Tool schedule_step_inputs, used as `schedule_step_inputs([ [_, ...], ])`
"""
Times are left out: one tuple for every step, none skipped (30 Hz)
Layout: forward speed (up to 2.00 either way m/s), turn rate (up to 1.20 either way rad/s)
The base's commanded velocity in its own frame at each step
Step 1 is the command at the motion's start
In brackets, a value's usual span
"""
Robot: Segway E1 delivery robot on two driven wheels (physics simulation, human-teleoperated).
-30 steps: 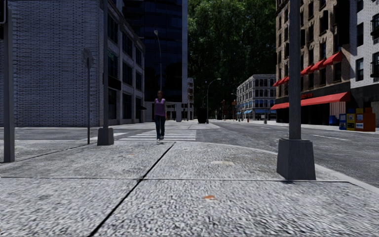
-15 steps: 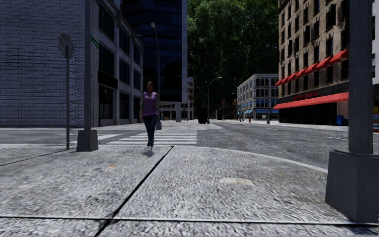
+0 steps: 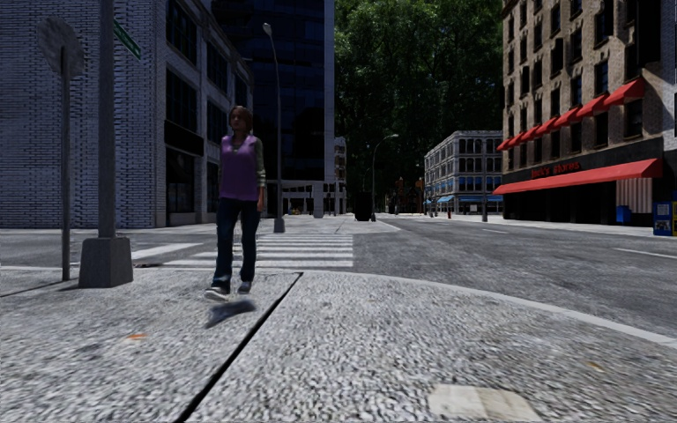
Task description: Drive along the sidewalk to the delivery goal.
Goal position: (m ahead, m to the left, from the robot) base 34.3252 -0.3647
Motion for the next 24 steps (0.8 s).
schedule_step_inputs([
  [2.0, 0.0],
  [2.0, 0.0],
  [2.0, 0.0],
  [2.0, 0.0],
  [2.0, 0.0],
  [2.0, 0.0],
  [2.0, 0.0],
  [2.0, 0.0],
  [2.0, 0.0],
  [2.0, 0.0],
  [2.0, 0.0],
  [2.0, 0.0],
  [2.0, 0.0],
  [2.0, 0.0],
  [2.0, 0.0],
  [2.0, 0.0],
  [2.0, 0.0],
  [2.0, 0.0],
  [2.0, 0.0],
  [2.0, 0.0],
  [2.0, 0.0],
  [2.0, 0.0],
  [2.0, 0.0],
  [2.0, 0.0],
])
